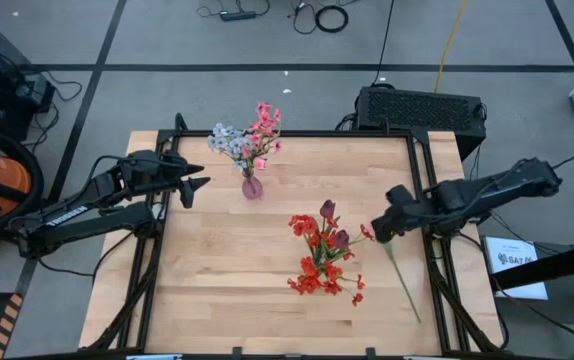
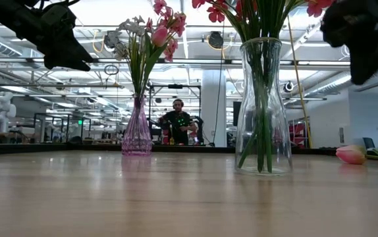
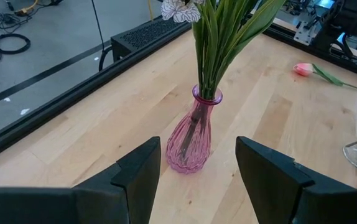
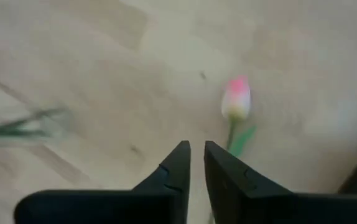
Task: Sort flowers into vase by color
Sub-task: Put the pink tulip into the light violet flower vase
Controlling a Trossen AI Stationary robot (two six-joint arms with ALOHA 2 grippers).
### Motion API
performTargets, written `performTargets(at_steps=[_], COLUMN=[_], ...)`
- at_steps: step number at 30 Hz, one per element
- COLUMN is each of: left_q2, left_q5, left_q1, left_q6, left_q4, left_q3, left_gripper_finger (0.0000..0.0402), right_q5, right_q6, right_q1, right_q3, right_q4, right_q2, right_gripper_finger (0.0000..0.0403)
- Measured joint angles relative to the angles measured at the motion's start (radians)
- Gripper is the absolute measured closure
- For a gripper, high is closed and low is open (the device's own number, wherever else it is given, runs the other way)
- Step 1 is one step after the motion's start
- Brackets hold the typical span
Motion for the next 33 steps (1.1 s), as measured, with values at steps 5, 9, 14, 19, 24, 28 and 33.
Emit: performTargets(at_steps=[5, 9, 14, 19, 24, 28, 33], left_q2=[0.0, 0.0, 0.0, 0.0, 0.0, 0.0, 0.0], left_q5=[0.0, 0.0, 0.0, 0.0, 0.0, 0.0, 0.0], left_q1=[0.0, 0.0, 0.0, 0.0, 0.0, 0.0, 0.0], left_q6=[-0.006, -0.008, -0.008, -0.008, -0.008, -0.008, -0.008], left_q4=[-0.019, -0.018, -0.018, -0.018, -0.017, -0.016, -0.014], left_q3=[0.0, 0.0, 0.0, 0.0, 0.0, 0.0, 0.0], left_gripper_finger=[0.0187, 0.0187, 0.0187, 0.0187, 0.0187, 0.0187, 0.0187], right_q5=[-0.109, -0.182, -0.208, -0.207, -0.203, -0.202, -0.168], right_q6=[0.025, 0.063, 0.113, 0.183, 0.223, 0.22, 0.203], right_q1=[0.0, 0.002, 0.019, 0.03, 0.042, 0.043, 0.043], right_q3=[-0.063, -0.169, -0.303, -0.391, -0.437, -0.448, -0.443], right_q4=[0.002, 0.071, 0.277, 0.354, 0.376, 0.421, 0.456], right_q2=[0.086, 0.12, 0.123, 0.134, 0.153, 0.162, 0.155], right_gripper_finger=[0.0321, 0.0284, 0.0247, 0.0234, 0.0254, 0.0307, 0.0392])
